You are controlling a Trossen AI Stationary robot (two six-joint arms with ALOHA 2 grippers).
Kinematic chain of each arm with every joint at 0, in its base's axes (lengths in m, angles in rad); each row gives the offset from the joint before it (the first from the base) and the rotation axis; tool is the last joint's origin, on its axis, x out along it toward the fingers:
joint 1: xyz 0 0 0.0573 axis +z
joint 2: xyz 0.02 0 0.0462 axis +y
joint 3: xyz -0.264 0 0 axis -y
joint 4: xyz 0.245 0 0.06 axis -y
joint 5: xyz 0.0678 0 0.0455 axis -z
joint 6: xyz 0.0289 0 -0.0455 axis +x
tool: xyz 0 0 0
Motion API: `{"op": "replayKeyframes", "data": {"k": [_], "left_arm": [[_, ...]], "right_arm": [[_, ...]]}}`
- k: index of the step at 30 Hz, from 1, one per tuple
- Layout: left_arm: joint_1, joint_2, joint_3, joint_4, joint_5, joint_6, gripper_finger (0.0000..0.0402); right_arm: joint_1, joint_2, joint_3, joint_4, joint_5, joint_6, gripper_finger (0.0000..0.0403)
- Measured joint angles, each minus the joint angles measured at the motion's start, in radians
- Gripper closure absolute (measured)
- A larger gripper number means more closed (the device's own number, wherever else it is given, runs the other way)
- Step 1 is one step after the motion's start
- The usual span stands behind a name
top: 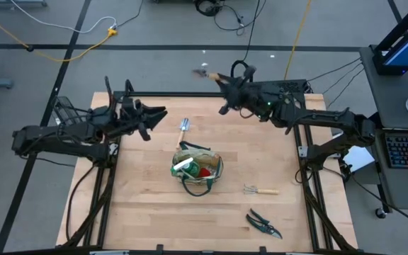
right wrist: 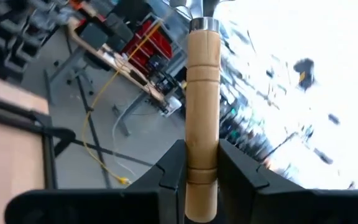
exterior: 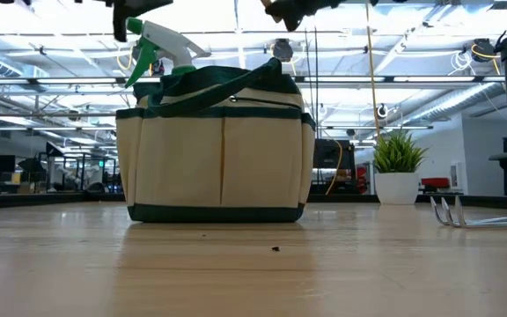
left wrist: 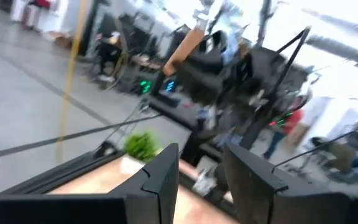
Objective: Pick & Place Garden tools in Gardening bag
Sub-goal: Put the right brown trowel into the white gardening bag
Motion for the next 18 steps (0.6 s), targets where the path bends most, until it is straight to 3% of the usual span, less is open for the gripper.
{"op": "replayKeyframes", "data": {"k": [4, 10, 18], "left_arm": [[0.0, 0.033, 0.0, 0.079, 0.048, -0.036, 0.0273], [0.0, 0.036, 0.0, 0.07, 0.095, -0.12, 0.0273], [0.012, 0.034, 0.0, 0.069, 0.104, -0.125, 0.0273]], "right_arm": [[0.046, 0.0, 0.0, 0.0, 0.001, -0.209, 0.0346], [0.091, 0.0, 0.0, -0.001, 0.01, -0.496, 0.0346], [0.115, 0.0, 0.0, -0.001, 0.15, -0.841, 0.0346]]}}
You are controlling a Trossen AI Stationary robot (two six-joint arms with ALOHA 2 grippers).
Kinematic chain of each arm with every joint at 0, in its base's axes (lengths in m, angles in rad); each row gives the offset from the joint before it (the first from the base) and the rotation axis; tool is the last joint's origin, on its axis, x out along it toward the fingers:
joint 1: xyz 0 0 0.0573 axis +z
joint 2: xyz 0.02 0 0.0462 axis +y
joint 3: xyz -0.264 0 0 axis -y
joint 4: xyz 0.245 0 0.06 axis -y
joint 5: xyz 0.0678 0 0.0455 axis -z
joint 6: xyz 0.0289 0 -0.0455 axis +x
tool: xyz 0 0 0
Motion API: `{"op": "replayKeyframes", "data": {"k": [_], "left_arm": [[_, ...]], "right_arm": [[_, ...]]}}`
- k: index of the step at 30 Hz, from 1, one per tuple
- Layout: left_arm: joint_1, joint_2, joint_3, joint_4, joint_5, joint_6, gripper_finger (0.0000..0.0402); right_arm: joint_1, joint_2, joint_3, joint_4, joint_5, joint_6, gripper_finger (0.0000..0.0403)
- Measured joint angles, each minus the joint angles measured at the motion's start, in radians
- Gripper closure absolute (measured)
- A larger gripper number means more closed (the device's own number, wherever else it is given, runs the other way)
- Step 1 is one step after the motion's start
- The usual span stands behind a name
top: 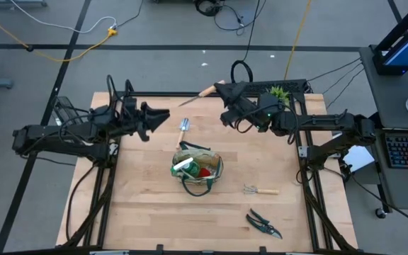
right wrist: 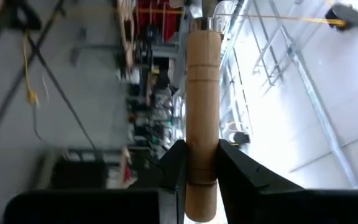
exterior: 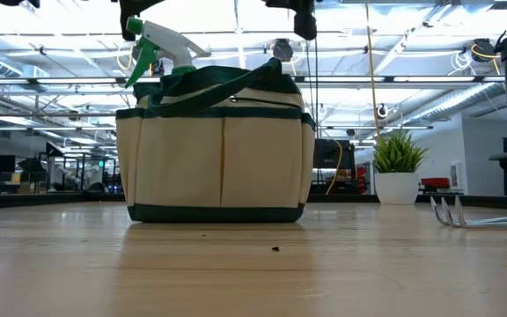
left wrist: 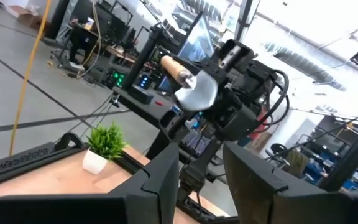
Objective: Pick & Place Garden tools in Gardening bag
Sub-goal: Put the right brown trowel into the white gardening bag
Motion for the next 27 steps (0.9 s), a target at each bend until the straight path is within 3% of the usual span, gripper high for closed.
{"op": "replayKeyframes", "data": {"k": [12, 20, 27], "left_arm": [[0.05, 0.017, 0.04, -0.012, 0.0, 0.068, 0.0273], [0.05, 0.179, 0.239, -0.165, 0.003, 0.239, 0.0272], [0.05, 0.356, 0.468, -0.378, 0.084, 0.32, 0.0272]], "right_arm": [[0.008, 0.0, 0.0, -0.157, 0.008, -0.319, 0.0346], [0.008, 0.0, 0.0, -0.185, 0.008, -0.386, 0.0346], [0.008, 0.0, 0.0, -0.224, 0.007, -0.386, 0.0346]]}}
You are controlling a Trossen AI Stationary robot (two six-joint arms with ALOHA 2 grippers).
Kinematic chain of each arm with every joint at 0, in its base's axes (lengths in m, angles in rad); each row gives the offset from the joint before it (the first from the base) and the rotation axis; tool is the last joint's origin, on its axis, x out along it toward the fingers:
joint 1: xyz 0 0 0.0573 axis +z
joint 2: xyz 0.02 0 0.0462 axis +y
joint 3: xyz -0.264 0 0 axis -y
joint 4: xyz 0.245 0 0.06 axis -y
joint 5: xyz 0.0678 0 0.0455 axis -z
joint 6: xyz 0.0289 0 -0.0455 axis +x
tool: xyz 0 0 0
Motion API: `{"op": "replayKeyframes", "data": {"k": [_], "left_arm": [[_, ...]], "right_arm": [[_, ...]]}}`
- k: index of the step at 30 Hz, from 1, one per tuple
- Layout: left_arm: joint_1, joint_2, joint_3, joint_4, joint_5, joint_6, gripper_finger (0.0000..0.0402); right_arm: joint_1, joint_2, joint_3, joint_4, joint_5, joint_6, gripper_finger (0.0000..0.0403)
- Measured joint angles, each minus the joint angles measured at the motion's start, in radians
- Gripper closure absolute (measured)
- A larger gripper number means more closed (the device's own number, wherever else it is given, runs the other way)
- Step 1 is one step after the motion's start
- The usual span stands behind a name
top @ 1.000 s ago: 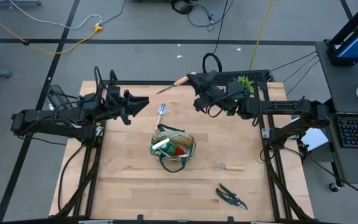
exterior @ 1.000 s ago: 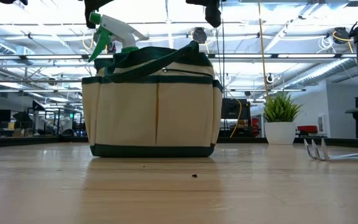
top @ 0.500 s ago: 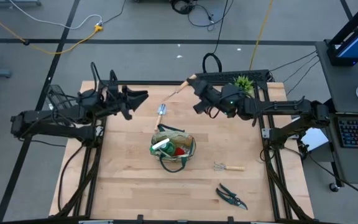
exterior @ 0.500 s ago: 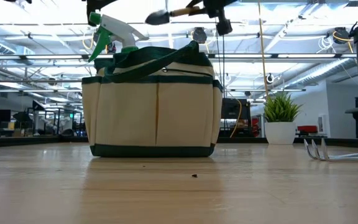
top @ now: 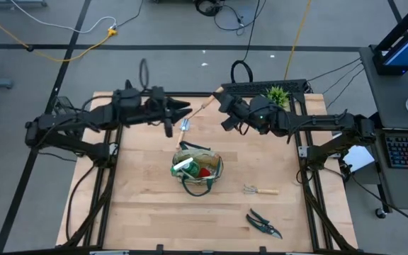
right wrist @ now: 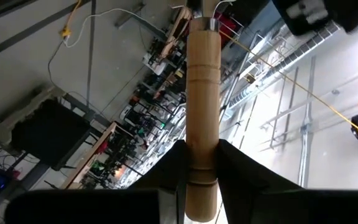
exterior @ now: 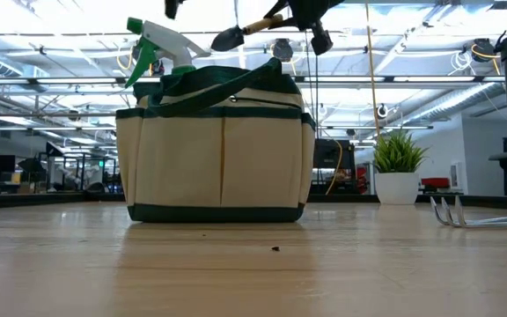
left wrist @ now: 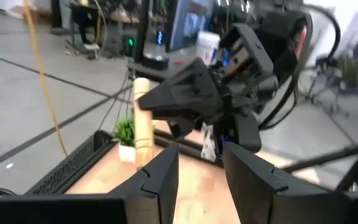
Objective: Pick & Place Garden tools in Gardening bag
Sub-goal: Put the right brown trowel into the white gardening bag
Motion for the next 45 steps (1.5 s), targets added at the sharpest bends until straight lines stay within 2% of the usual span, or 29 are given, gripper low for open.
{"op": "replayKeyframes", "data": {"k": [7, 11, 16, 23, 37, 45], "left_arm": [[0.007, 0.151, 0.216, -0.256, 0.012, 0.074, 0.0258], [0.021, 0.216, 0.287, -0.307, 0.015, 0.074, 0.0221], [0.031, 0.277, 0.33, -0.323, 0.075, 0.073, 0.0172], [0.031, 0.338, 0.337, -0.328, 0.097, 0.043, 0.0143], [0.055, 0.367, 0.338, -0.334, 0.106, 0.043, 0.0142], [0.064, 0.368, 0.338, -0.395, 0.048, 0.05, 0.0142]], "right_arm": [[0.007, 0.0, -0.034, -0.003, -0.004, -0.021, 0.0346], [0.012, 0.0, -0.057, 0.0, -0.005, -0.023, 0.0346], [0.017, 0.0, -0.083, 0.0, -0.009, -0.024, 0.0347], [0.017, 0.0, -0.09, 0.01, -0.017, -0.024, 0.0347], [0.037, 0.001, -0.092, -0.002, -0.064, -0.024, 0.0347], [0.04, 0.0, -0.091, 0.007, -0.078, -0.024, 0.0347]]}}
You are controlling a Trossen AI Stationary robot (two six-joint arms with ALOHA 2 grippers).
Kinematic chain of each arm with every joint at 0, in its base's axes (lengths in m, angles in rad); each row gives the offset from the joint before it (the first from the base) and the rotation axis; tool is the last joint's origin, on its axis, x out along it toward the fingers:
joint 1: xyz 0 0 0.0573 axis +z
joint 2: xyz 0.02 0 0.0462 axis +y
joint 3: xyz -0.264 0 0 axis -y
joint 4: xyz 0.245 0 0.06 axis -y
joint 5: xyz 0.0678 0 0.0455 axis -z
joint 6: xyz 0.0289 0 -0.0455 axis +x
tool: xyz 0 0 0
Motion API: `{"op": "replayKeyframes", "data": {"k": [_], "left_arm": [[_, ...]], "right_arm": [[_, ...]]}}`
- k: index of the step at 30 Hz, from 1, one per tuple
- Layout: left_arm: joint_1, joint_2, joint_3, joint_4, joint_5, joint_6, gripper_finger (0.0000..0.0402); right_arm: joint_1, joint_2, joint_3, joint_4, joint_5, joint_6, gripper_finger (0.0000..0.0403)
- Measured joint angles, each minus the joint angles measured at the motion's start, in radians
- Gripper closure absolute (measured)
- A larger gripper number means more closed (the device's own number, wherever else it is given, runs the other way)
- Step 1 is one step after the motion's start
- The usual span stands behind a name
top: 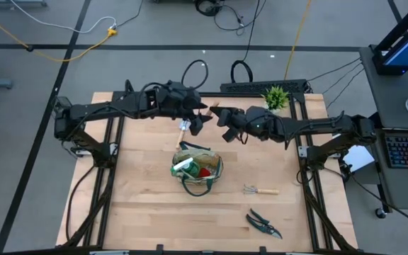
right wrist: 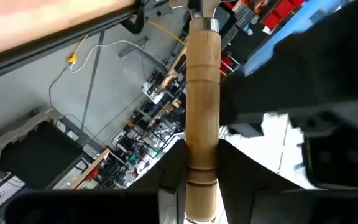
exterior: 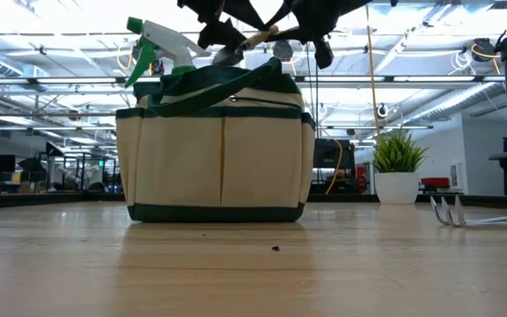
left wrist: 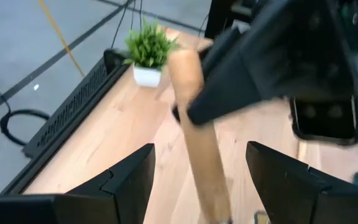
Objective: Pick & Place Garden tools in Gardening bag
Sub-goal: Put the right brown trowel into the white gardening bag
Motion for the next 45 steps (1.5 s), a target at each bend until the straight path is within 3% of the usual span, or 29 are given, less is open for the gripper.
{"op": "replayKeyframes", "data": {"k": [19, 27, 37, 45], "left_arm": [[0.026, 0.0, 0.0, -0.013, 0.085, -0.001, 0.0147], [0.026, 0.031, 0.0, -0.008, 0.152, 0.0, 0.0215], [0.031, 0.081, 0.0, 0.022, 0.253, -0.017, 0.0346], [0.043, 0.075, -0.001, 0.022, 0.26, -0.042, 0.0348]], "right_arm": [[0.04, 0.0, 0.0, 0.001, -0.05, -0.001, 0.0347], [0.047, 0.003, 0.0, -0.007, -0.053, -0.004, 0.0347], [0.056, 0.002, 0.0, -0.001, -0.041, -0.003, 0.0347], [0.055, 0.001, 0.0, 0.002, -0.044, 0.013, 0.0341]]}}
